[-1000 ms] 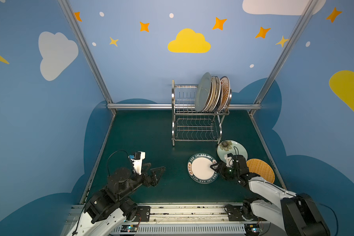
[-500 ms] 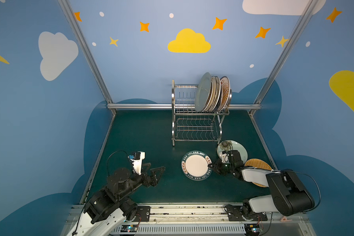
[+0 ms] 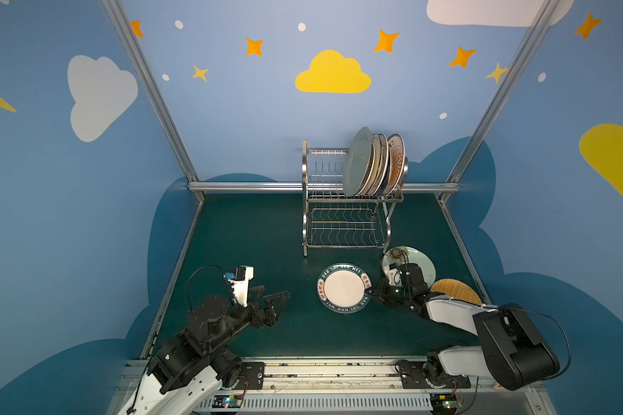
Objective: Load plates into a dish rack
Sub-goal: Pick up the plate from the center of the table.
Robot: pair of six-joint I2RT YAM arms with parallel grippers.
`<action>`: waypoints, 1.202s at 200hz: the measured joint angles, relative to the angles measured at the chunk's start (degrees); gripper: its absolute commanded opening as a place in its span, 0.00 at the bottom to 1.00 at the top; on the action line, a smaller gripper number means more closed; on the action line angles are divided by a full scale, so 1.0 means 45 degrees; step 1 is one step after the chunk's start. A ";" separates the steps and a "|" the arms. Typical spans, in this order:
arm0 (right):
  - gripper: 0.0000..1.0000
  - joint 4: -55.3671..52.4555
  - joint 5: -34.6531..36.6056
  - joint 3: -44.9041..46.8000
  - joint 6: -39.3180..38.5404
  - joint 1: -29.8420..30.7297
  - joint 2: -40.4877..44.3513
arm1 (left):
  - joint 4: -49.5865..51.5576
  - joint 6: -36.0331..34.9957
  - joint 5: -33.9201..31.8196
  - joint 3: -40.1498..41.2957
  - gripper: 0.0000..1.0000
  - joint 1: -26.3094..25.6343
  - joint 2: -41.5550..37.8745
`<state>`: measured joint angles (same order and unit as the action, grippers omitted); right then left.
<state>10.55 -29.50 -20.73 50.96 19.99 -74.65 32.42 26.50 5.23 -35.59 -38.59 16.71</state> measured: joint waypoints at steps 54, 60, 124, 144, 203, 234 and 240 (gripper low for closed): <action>0.00 -0.3745 0.0155 -0.1559 -0.0155 -0.0044 0.3215 | -0.2463 0.1117 -0.0165 0.1647 1.00 -0.0015 -0.0010; 0.00 -0.4012 0.0175 -0.1685 -0.0126 -0.0063 0.3526 | -0.3050 0.1316 -0.0165 0.2089 1.00 -0.0049 0.0015; 0.00 -0.6120 0.1525 -0.1749 0.0403 -0.0321 0.6674 | -0.8019 0.0204 -0.2297 0.2735 1.00 -0.3876 0.4716; 0.00 -0.6640 0.2166 -0.1797 0.0442 -0.0364 0.7694 | -0.9253 -0.1540 -0.2856 0.1938 1.00 -0.4940 0.6839; 0.00 -0.9170 0.3152 -0.3245 0.0437 -0.0442 0.7519 | -1.1497 -0.8995 -0.3283 0.0452 1.00 -0.7325 1.0885; 0.00 -0.9860 0.3390 -0.3419 0.0452 -0.0476 0.7572 | -1.1754 -1.2235 -0.3050 -0.0121 0.99 -0.7665 1.2084; 0.00 -0.9996 0.3429 -0.3419 0.0486 -0.0481 0.7606 | -1.1740 -1.2696 -0.3011 -0.0228 0.98 -0.7674 1.2308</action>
<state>-34.44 -14.06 -36.12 53.15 17.82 -40.42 -20.40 -30.63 -8.32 -36.62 -73.12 72.10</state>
